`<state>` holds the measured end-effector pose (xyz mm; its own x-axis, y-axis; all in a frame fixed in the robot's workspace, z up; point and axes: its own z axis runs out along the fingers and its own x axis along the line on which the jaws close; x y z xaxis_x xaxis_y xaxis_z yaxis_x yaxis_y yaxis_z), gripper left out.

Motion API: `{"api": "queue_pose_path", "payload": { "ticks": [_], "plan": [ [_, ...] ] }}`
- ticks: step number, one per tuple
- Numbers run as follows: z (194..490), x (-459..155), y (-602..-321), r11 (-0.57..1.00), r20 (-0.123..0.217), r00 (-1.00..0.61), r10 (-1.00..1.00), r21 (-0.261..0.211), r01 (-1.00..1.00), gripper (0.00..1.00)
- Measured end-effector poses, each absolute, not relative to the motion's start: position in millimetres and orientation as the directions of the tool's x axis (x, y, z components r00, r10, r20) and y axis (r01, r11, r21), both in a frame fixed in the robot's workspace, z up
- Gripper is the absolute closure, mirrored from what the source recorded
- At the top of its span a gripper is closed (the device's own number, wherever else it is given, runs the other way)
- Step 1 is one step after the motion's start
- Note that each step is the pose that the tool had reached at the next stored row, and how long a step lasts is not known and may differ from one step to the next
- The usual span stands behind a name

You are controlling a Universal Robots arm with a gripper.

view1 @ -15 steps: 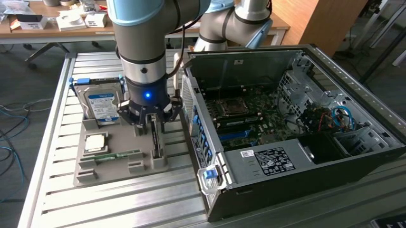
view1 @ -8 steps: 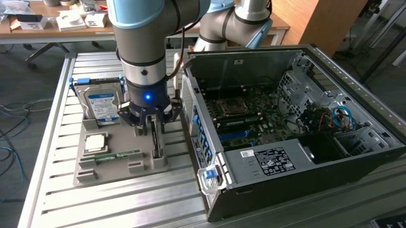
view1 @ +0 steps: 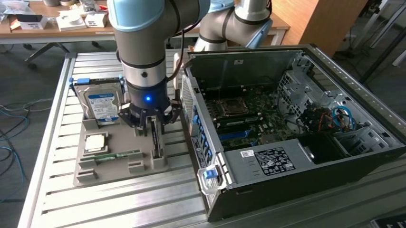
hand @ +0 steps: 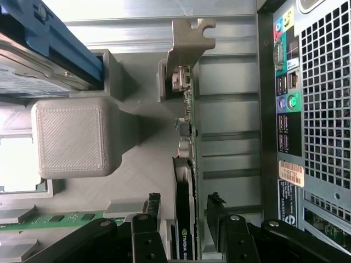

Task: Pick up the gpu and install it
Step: 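Pick up the gpu and move the gpu toward the slot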

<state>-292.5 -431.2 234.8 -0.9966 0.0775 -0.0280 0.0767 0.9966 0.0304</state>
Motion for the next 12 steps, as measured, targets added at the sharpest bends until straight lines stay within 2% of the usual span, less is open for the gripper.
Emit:
{"api": "queue_pose_path", "payload": {
  "ticks": [12],
  "plan": [
    [232.1,-293.2,-426.1,0.997,-0.028,-0.997,0.078,0.03,0.077,0.53]
  ]
}}
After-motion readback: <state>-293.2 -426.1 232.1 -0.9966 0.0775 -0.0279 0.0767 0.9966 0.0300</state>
